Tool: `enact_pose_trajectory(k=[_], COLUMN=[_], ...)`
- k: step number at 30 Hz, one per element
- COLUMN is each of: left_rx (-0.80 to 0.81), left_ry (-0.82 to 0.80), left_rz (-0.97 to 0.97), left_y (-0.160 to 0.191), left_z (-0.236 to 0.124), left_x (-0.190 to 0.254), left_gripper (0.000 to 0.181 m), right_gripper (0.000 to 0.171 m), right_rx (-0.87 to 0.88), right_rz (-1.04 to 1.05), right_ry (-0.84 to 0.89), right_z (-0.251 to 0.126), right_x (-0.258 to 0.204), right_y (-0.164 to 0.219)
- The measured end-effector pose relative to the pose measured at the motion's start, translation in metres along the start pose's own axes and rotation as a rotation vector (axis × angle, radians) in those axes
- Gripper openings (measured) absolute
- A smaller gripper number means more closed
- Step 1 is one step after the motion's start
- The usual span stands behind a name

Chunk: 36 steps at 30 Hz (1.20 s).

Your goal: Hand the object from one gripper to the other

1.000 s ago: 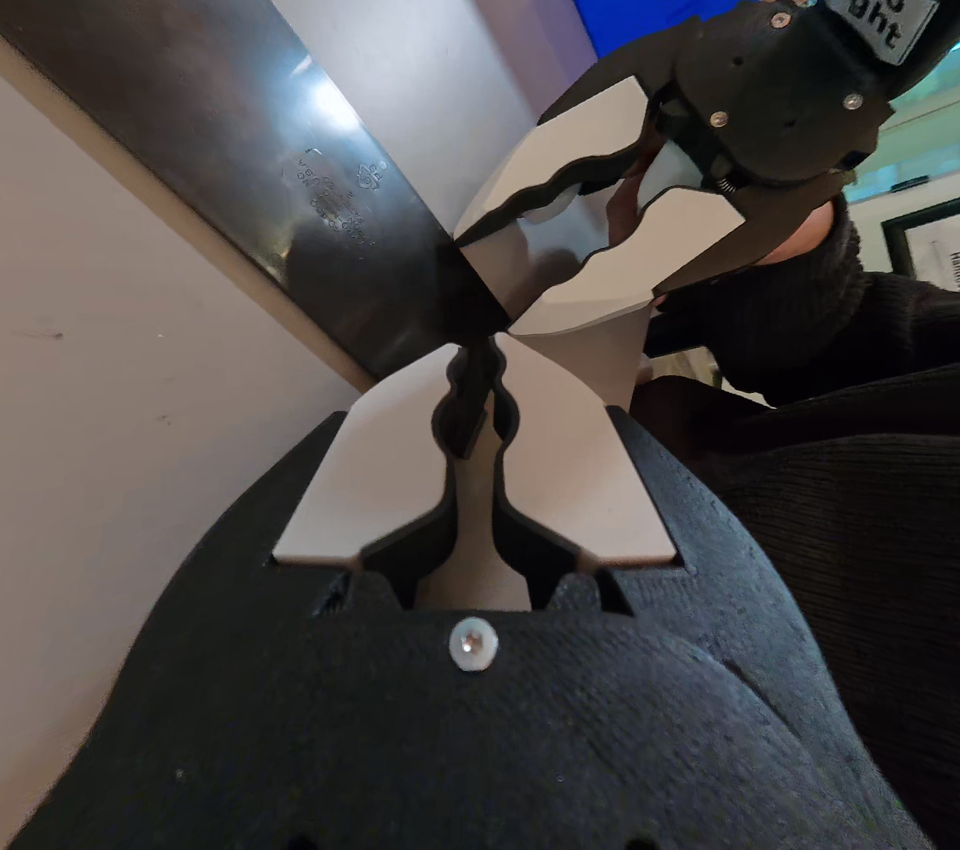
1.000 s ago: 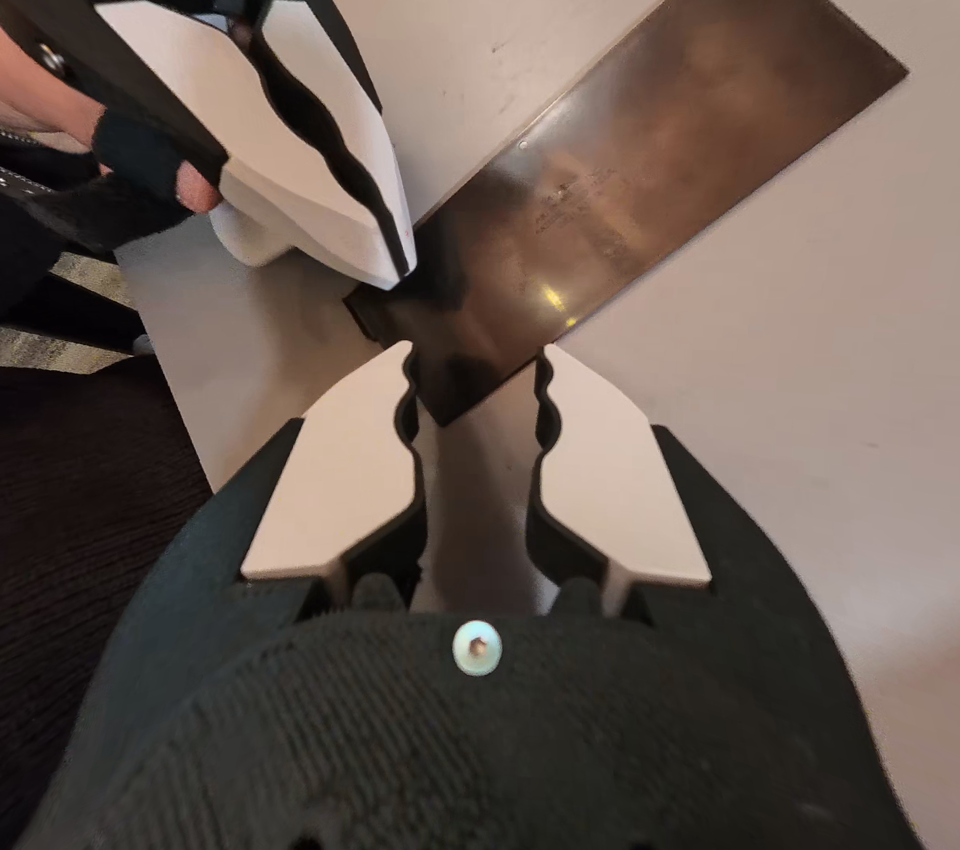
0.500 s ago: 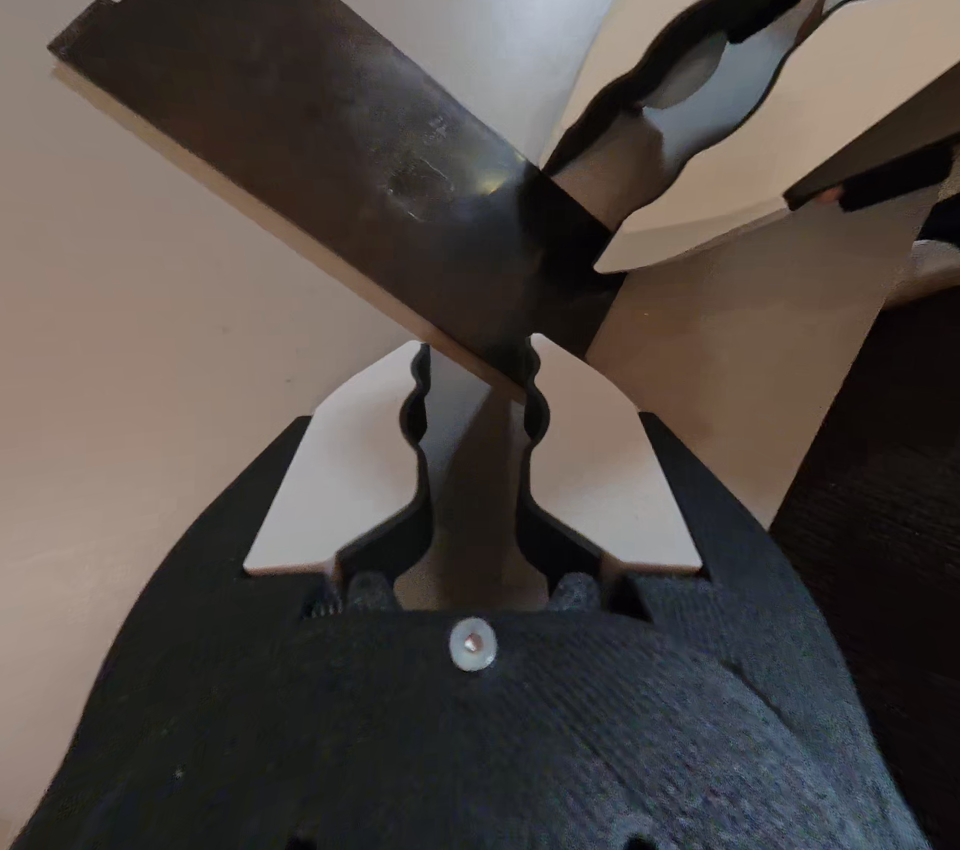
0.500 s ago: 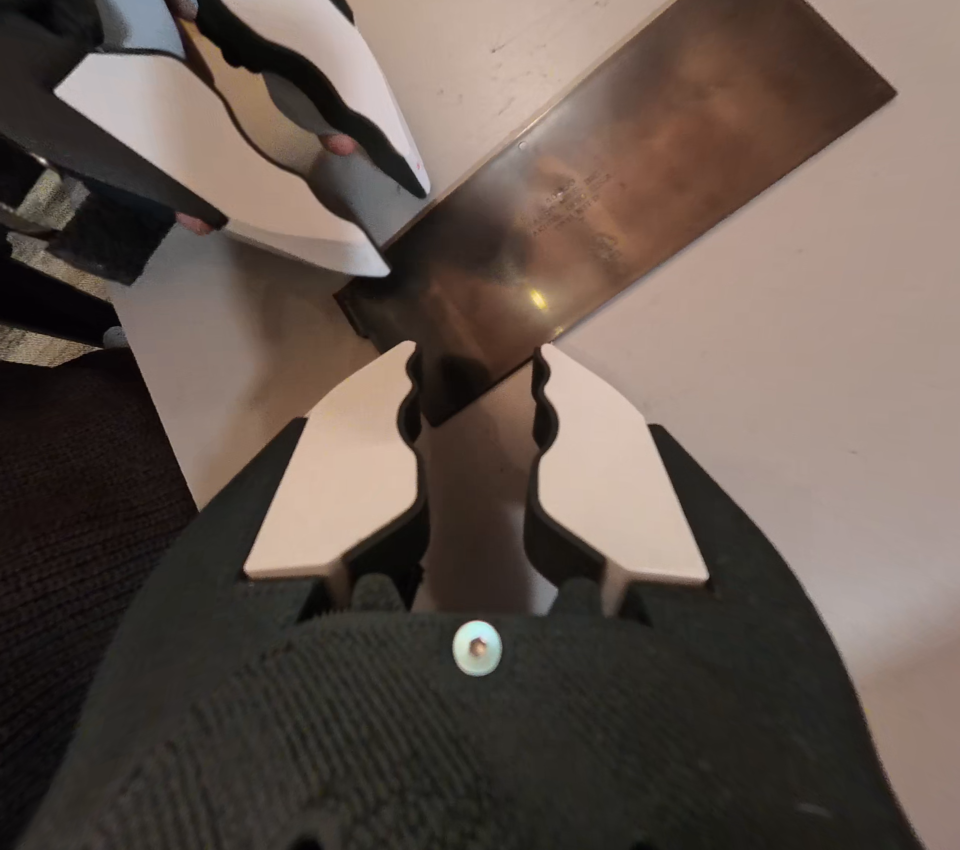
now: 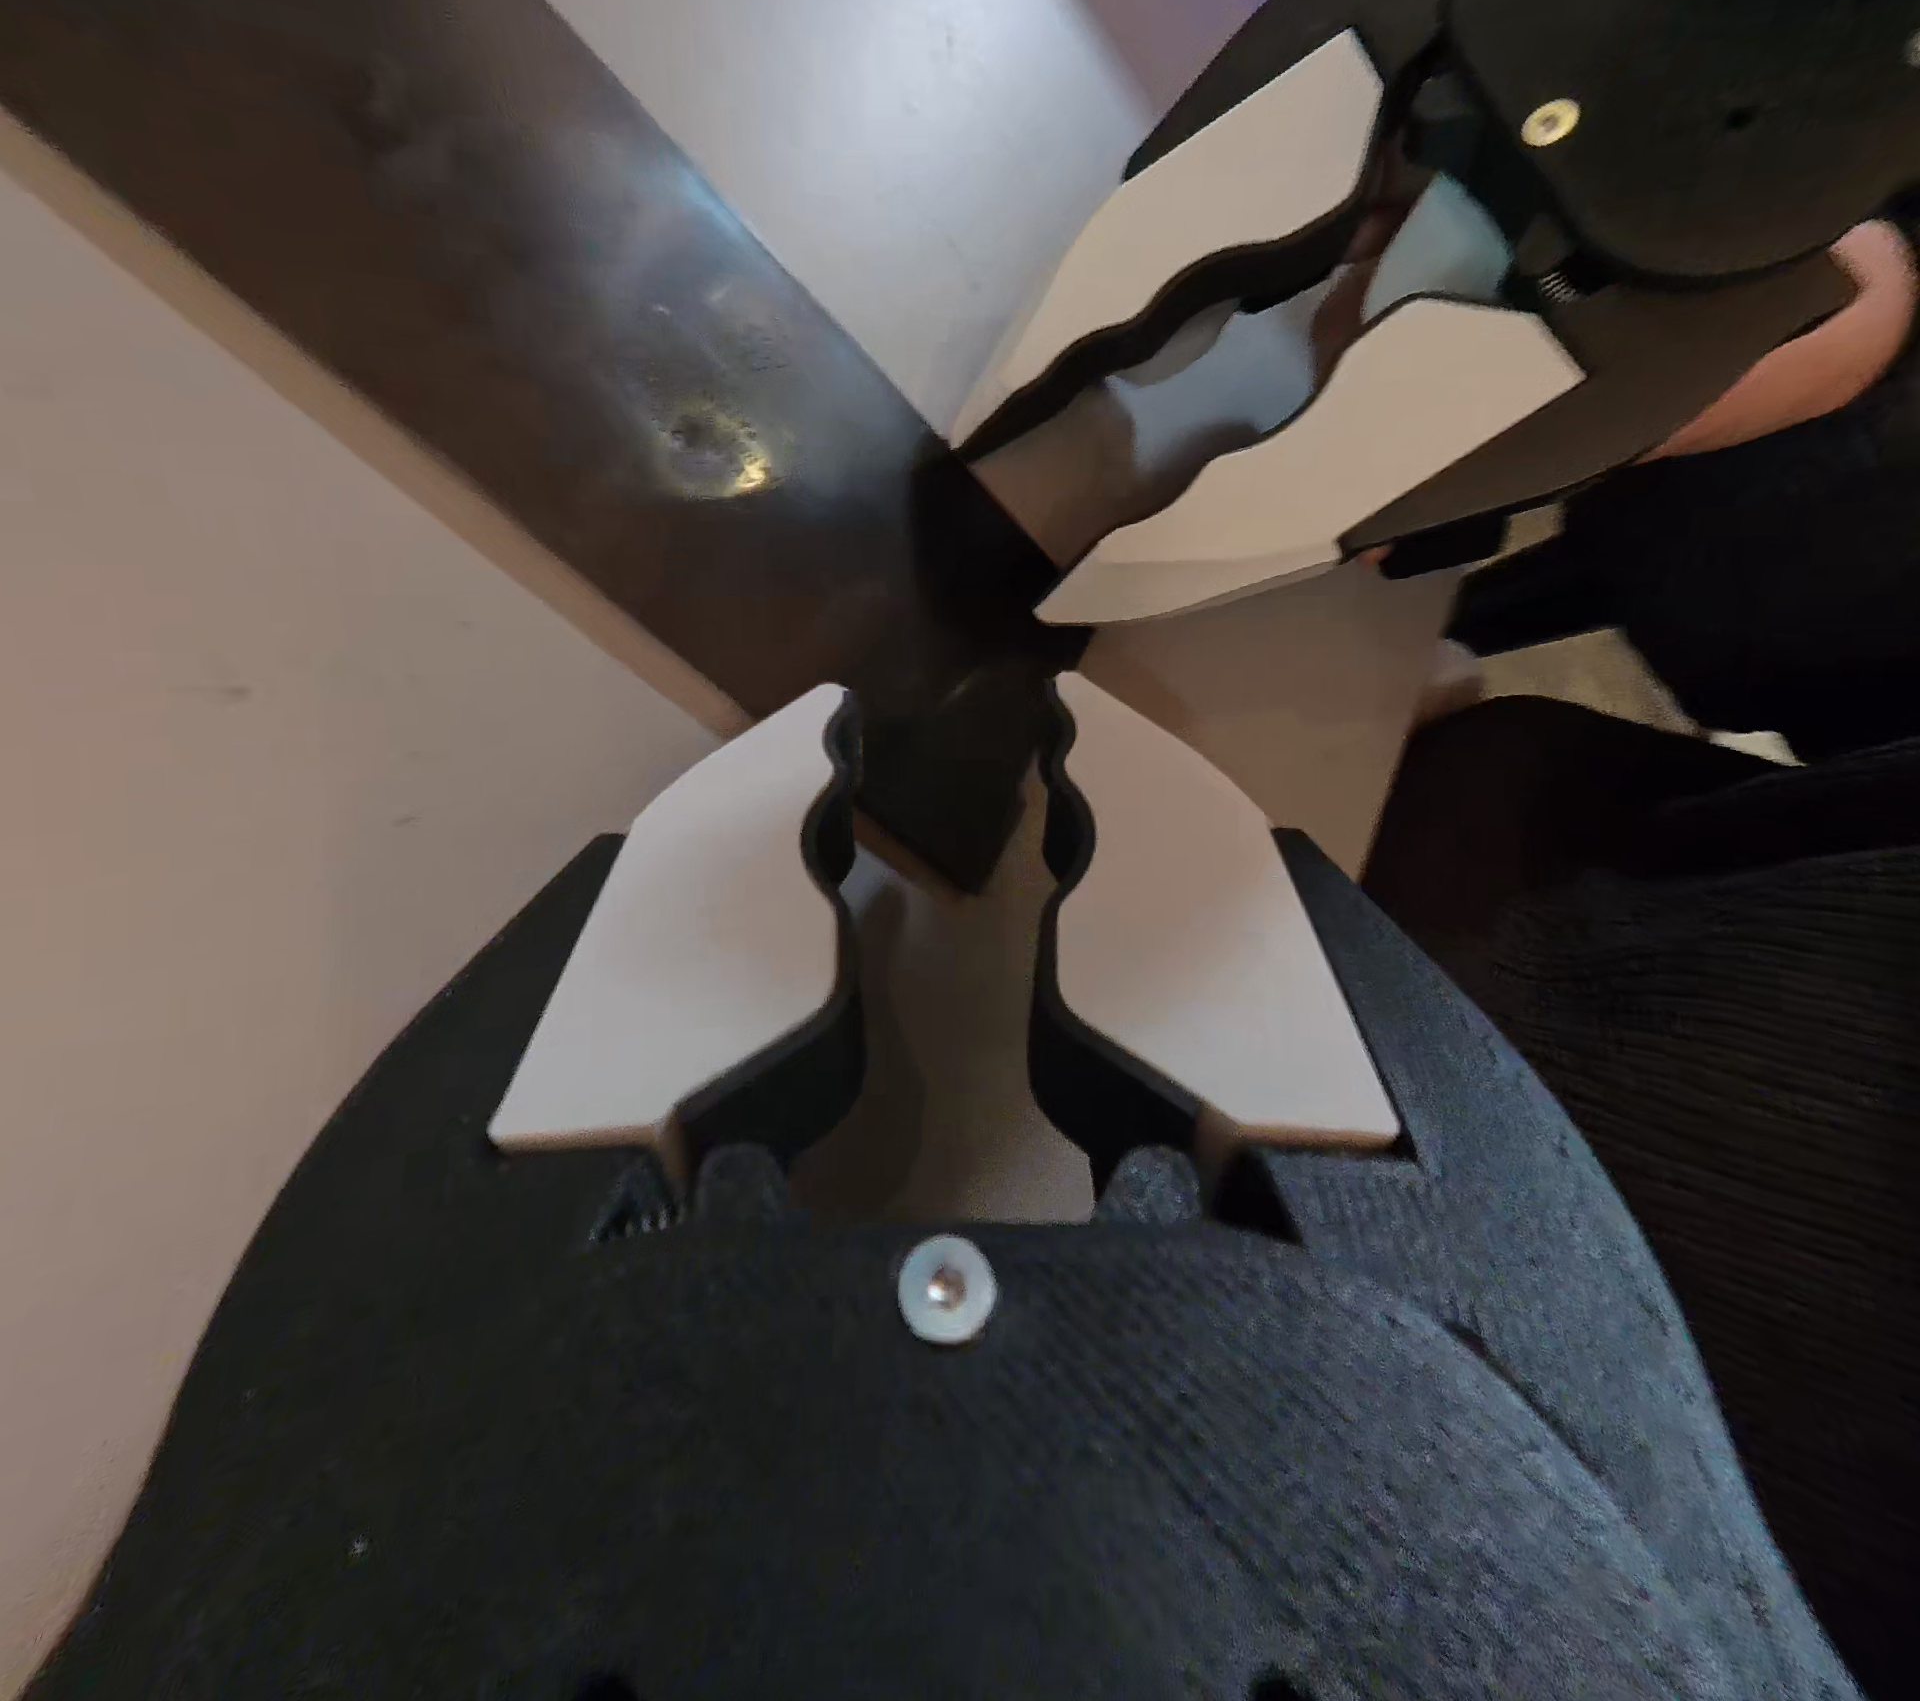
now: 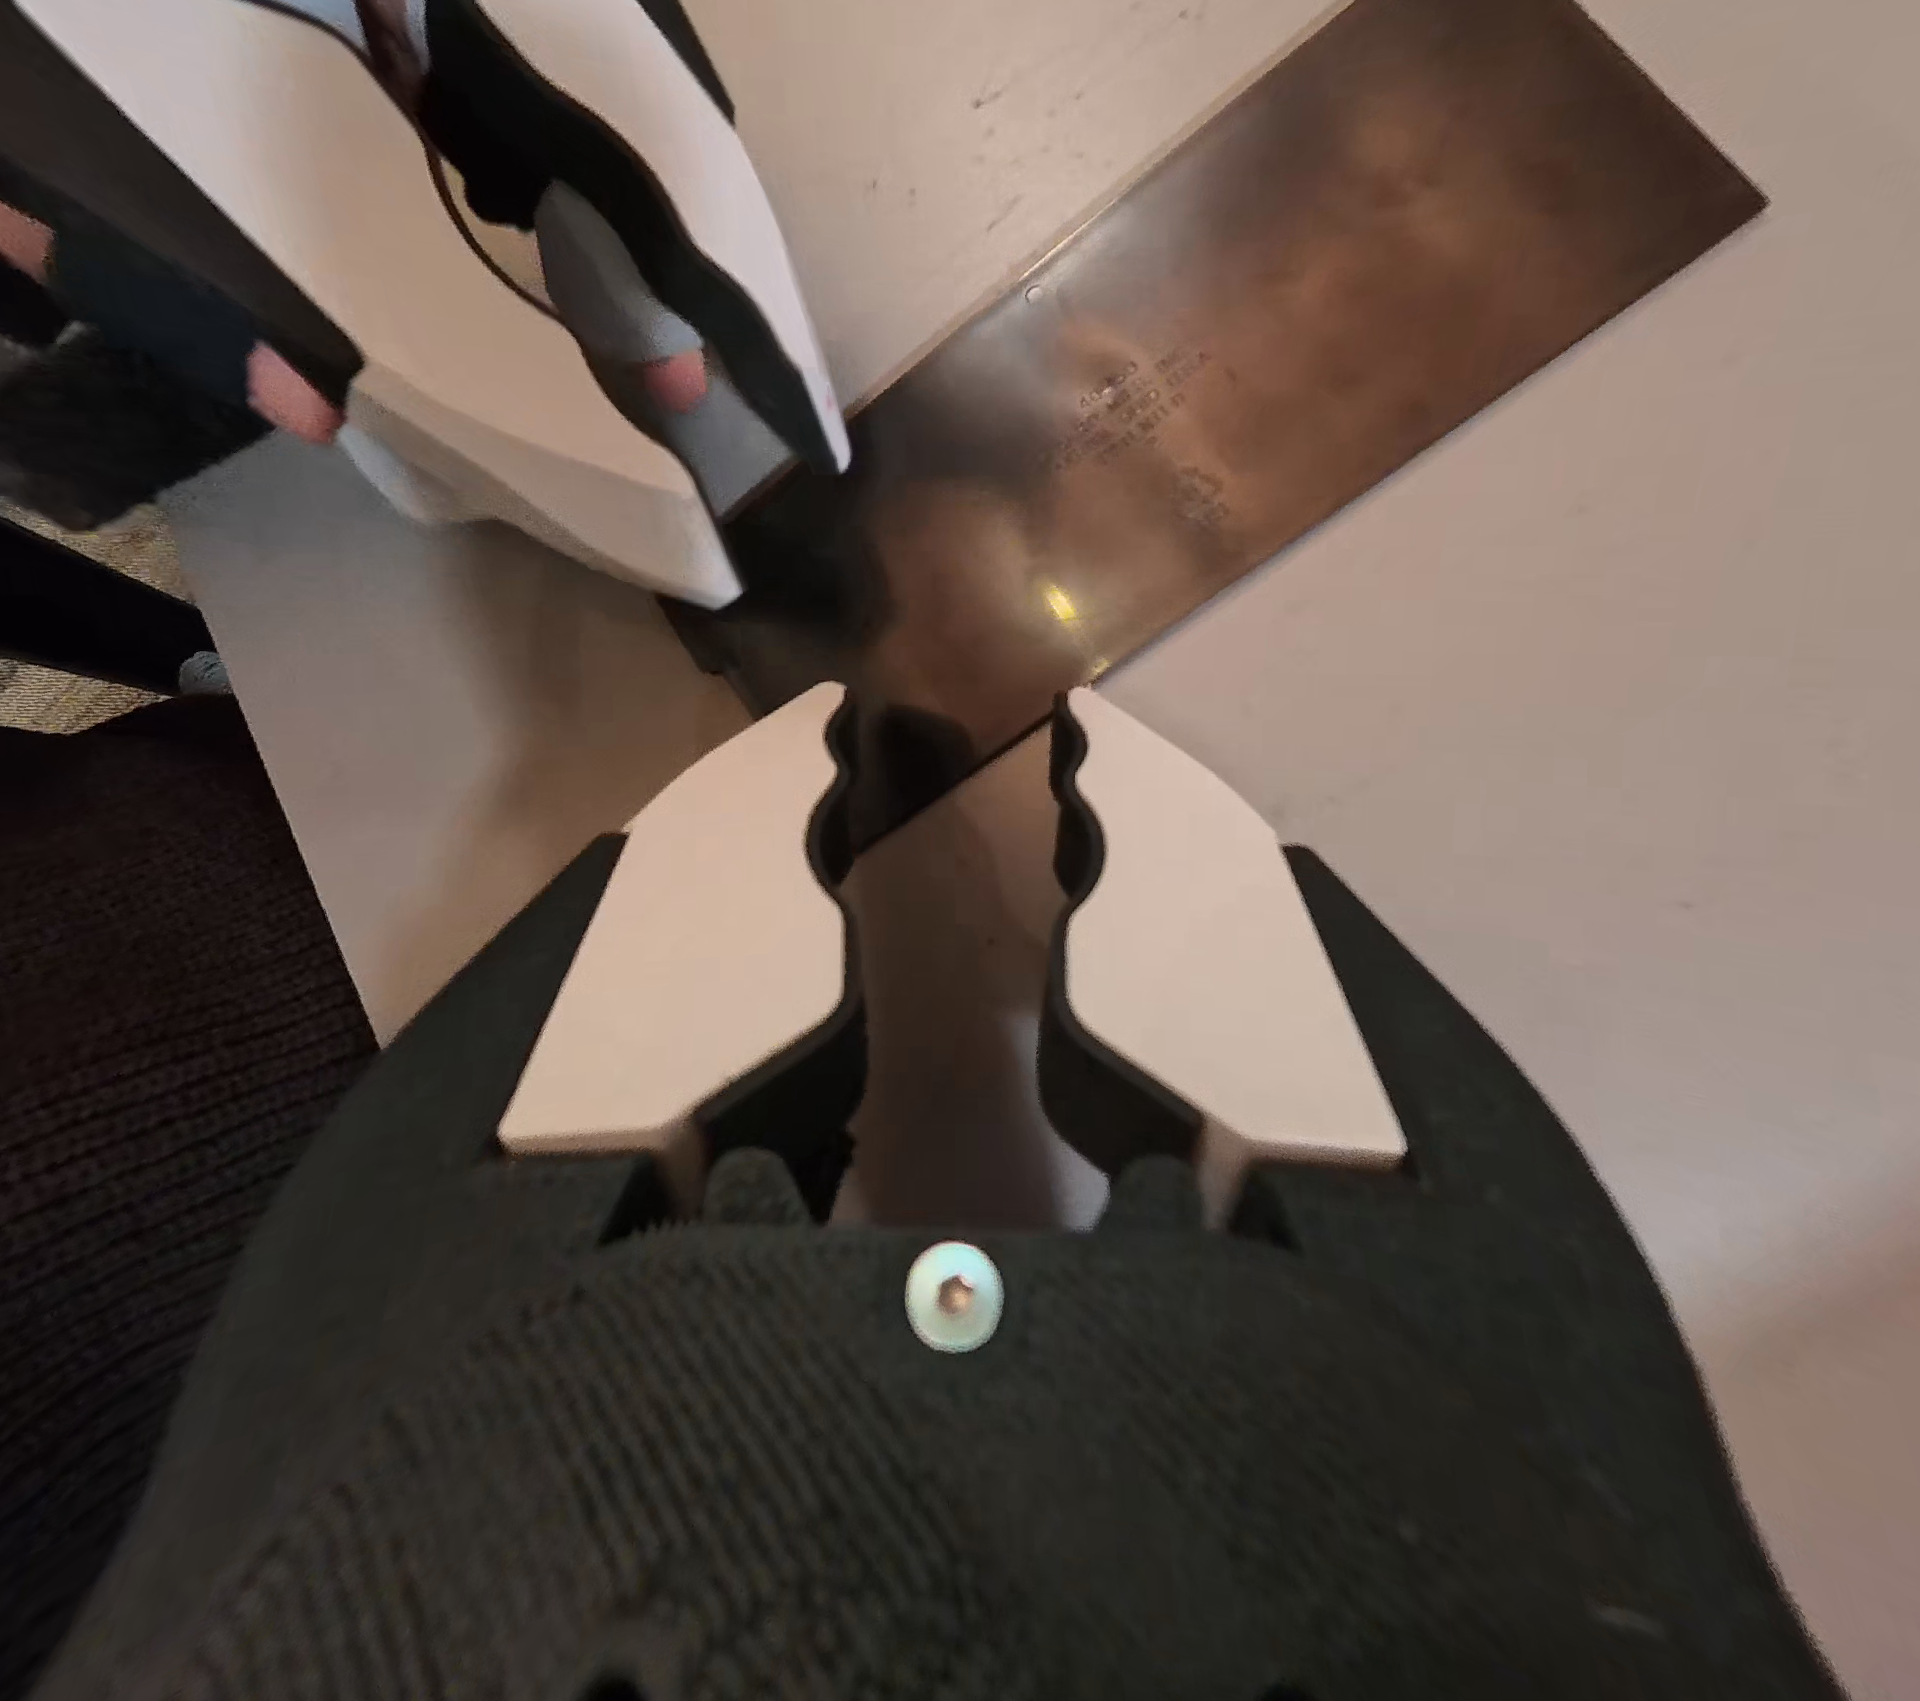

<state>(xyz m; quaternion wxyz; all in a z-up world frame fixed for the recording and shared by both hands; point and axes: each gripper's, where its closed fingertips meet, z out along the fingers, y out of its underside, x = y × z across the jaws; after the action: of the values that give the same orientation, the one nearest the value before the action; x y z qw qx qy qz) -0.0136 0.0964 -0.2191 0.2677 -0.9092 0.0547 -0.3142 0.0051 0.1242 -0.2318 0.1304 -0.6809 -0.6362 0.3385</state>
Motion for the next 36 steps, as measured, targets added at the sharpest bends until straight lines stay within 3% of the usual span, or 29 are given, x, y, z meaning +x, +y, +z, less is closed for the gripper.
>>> enact_pose_trajectory(k=[3,7,11,18,23,29,33,36], left_rx=[0.013,-0.002,-0.002,-0.052,0.015,0.069,-0.006,-0.015], left_ry=[-0.01,-0.184,-0.193,-0.423,-0.229,-0.172,-0.303,-0.3], left_rz=[0.0,0.078,0.082,0.372,0.193,0.056,0.132,0.147], left_y=[-0.002,-0.001,-0.001,-0.004,-0.005,-0.013,-0.009,-0.009], left_z=[-0.002,-0.011,-0.011,-0.023,-0.013,-0.014,-0.009,-0.005], left_x=[-0.003,-0.026,-0.028,-0.048,-0.035,-0.034,-0.041,-0.037], left_gripper=[0.033,0.035,0.036,0.053,0.044,0.046,0.085,0.102], right_gripper=[0.036,0.035,0.039,0.044,0.043,0.045,0.046,0.045], right_rx=[0.0,0.004,0.001,-0.012,0.003,0.006,-0.002,0.008], right_rz=[-0.008,-0.009,-0.025,-0.282,-0.18,-0.164,-0.2,-0.195], right_ry=[0.005,-0.004,-0.002,0.194,0.121,0.129,0.16,0.153], right_z=[0.0,0.0,-0.002,-0.014,-0.009,-0.004,-0.001,-0.001], right_x=[0.0,0.001,0.003,0.036,0.031,0.024,0.02,0.021], right_y=[0.0,0.0,0.0,0.001,0.002,0.0,0.0,-0.001])
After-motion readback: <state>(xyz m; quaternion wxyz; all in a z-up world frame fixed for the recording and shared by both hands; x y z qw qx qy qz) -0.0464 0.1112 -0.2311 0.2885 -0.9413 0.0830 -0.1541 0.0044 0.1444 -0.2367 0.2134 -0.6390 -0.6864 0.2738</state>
